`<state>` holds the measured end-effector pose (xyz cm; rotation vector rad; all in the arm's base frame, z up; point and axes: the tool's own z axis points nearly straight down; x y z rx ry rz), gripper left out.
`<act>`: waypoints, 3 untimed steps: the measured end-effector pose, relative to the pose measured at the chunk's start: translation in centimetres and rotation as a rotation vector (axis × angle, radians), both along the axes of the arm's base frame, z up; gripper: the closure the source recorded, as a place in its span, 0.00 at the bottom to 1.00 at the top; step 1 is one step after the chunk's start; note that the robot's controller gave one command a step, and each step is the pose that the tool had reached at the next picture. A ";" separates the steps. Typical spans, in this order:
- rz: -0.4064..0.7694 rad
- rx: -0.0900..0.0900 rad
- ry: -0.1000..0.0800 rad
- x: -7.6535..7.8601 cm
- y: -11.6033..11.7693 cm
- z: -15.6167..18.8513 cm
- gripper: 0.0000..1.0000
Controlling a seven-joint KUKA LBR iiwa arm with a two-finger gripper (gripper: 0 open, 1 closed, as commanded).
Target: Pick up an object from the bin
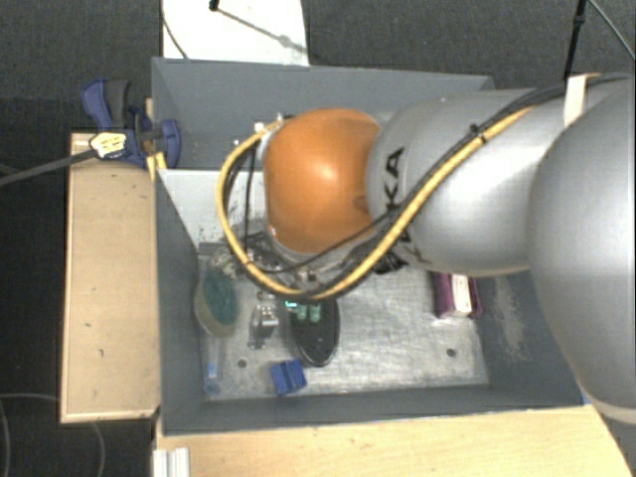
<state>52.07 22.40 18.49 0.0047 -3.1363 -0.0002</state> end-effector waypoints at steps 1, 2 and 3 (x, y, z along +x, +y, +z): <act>0.156 0.007 -0.007 -2.7 -6.4 -9.8 0.00; 0.481 0.017 -0.020 -2.3 -9.7 -10.0 0.00; 0.998 0.020 -0.016 -0.8 -11.6 -10.1 0.00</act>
Offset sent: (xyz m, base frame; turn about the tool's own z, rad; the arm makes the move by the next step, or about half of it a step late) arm -0.0277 -0.0668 -0.1004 -0.1600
